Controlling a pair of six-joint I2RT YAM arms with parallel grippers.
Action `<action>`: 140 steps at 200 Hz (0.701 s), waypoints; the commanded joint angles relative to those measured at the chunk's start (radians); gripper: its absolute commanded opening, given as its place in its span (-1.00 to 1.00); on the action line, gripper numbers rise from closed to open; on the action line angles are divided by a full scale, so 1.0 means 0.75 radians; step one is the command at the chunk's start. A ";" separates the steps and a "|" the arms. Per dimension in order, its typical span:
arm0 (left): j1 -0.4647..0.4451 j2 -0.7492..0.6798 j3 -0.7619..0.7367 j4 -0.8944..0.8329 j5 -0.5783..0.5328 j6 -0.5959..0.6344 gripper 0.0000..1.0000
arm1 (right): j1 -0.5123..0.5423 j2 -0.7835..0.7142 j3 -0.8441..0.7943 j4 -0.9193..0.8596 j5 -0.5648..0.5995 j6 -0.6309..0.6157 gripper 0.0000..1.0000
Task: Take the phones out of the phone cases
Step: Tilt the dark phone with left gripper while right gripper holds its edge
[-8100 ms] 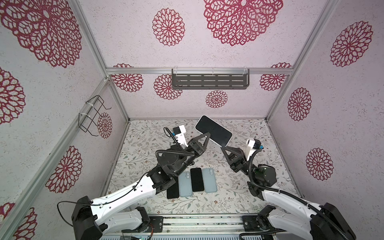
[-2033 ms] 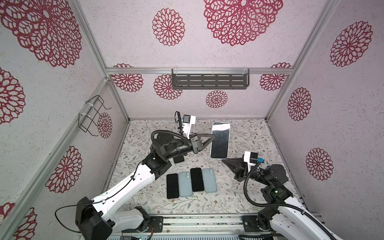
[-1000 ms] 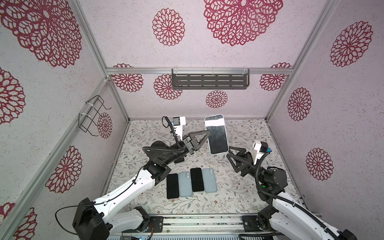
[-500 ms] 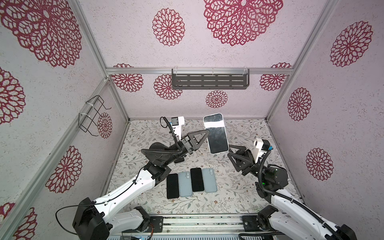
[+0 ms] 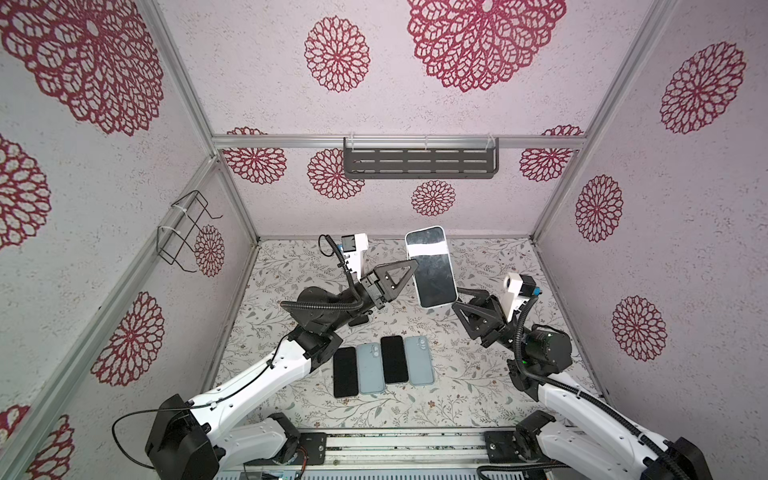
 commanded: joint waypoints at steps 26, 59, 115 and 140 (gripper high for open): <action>0.006 0.007 0.010 0.117 -0.002 -0.019 -1.00 | -0.004 0.006 0.063 0.101 -0.016 0.010 -0.03; 0.005 0.011 0.008 0.120 0.003 -0.021 -1.00 | -0.004 0.021 0.071 0.115 -0.019 0.015 -0.33; 0.019 0.037 0.024 0.104 -0.031 -0.114 -1.00 | -0.005 0.036 0.064 0.159 -0.065 0.023 -0.73; 0.025 0.081 0.074 0.036 -0.051 -0.252 -1.00 | -0.005 0.063 0.061 0.274 -0.142 0.044 -0.74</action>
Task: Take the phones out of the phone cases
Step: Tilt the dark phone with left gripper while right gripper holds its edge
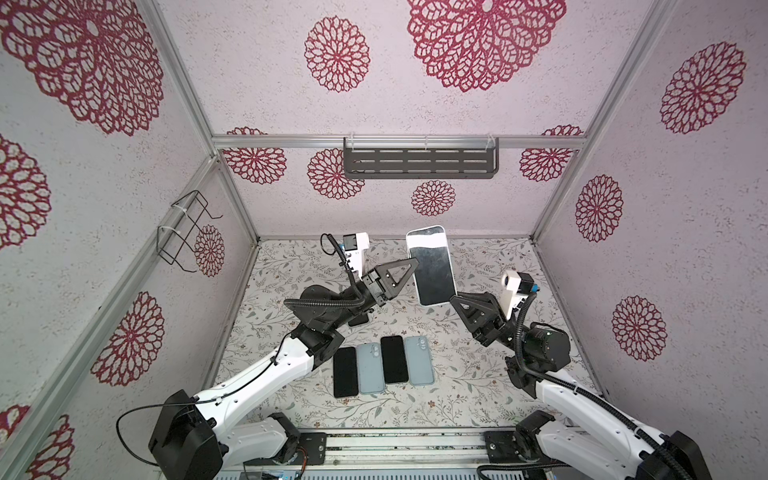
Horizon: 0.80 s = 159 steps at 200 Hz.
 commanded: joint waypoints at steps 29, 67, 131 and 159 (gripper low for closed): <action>0.018 0.095 0.078 0.017 -0.063 -0.331 -1.00 | -0.005 0.079 0.078 0.362 -0.201 0.028 -0.79; -0.006 0.160 0.099 0.048 -0.053 -0.416 -1.00 | -0.005 0.160 0.141 0.431 -0.254 0.055 -0.82; -0.047 0.255 0.154 0.002 -0.014 -0.484 -1.00 | -0.005 0.234 0.193 0.490 -0.289 0.054 -0.82; -0.057 0.279 0.174 -0.017 -0.003 -0.485 -1.00 | -0.006 0.226 0.194 0.479 -0.289 0.028 -0.83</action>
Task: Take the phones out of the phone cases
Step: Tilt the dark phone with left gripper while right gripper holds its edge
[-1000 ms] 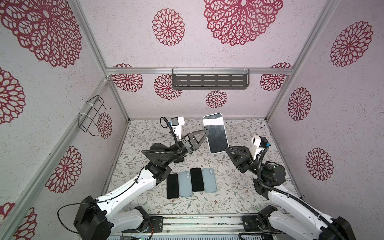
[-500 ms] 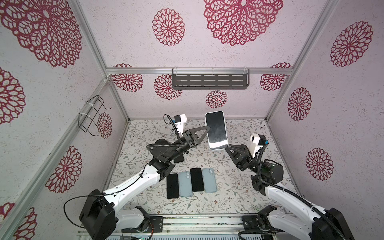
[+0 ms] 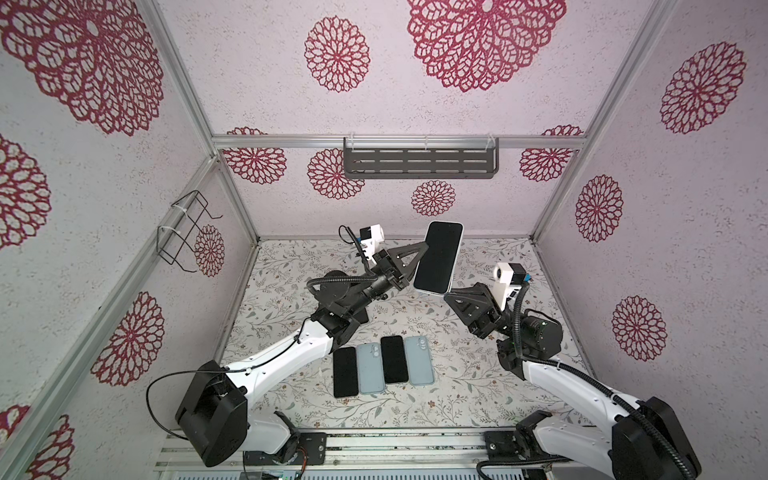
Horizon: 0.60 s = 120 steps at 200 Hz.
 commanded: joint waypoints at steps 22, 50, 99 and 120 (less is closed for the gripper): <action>-0.051 0.038 0.035 -0.084 0.063 0.003 -1.00 | 0.021 -0.032 0.059 0.134 -0.051 -0.093 -0.84; -0.052 0.012 0.035 -0.103 0.067 0.038 -1.00 | 0.018 -0.076 0.048 -0.028 0.003 -0.178 -0.85; -0.020 -0.131 -0.003 -0.257 -0.011 0.182 -1.00 | 0.015 -0.264 -0.046 -0.312 0.114 -0.341 -0.20; -0.013 -0.154 0.008 -0.279 -0.036 0.222 -1.00 | 0.015 -0.321 -0.097 -0.350 0.134 -0.338 0.04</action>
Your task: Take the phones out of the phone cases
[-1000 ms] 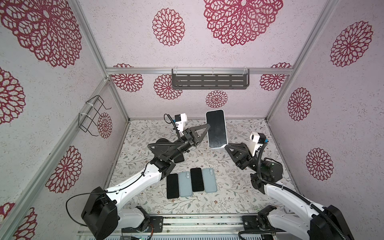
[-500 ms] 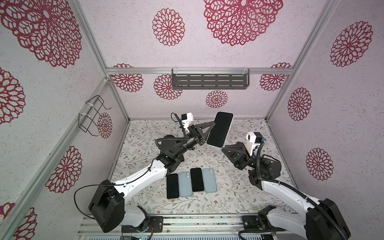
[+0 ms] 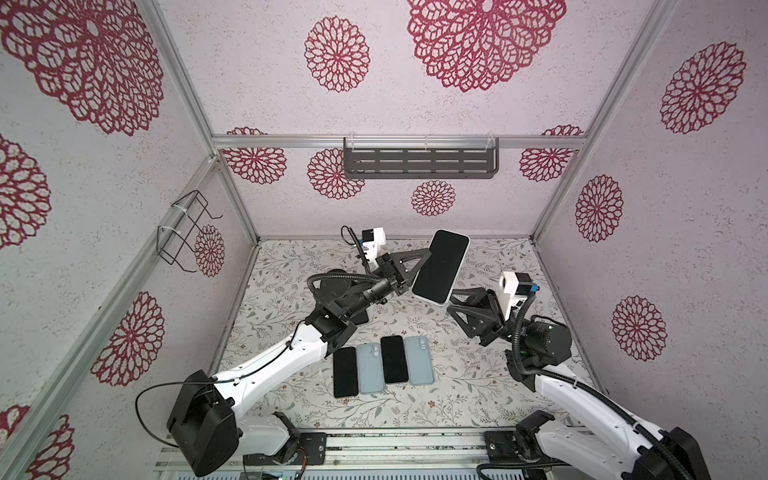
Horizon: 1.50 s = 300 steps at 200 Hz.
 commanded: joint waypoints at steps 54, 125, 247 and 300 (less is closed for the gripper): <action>0.002 -0.011 0.038 0.013 -0.006 0.094 -1.00 | 0.008 -0.040 -0.052 0.058 0.091 0.020 0.13; -0.004 0.005 0.049 0.074 -0.014 0.068 -1.00 | 0.017 0.038 -0.060 0.132 0.080 0.055 0.14; -0.020 -0.003 0.055 0.099 -0.022 0.081 -1.00 | 0.036 0.090 -0.079 0.140 0.116 0.052 0.14; -0.022 -0.005 0.048 0.103 -0.027 0.088 -1.00 | 0.052 0.102 -0.070 0.168 0.108 0.079 0.17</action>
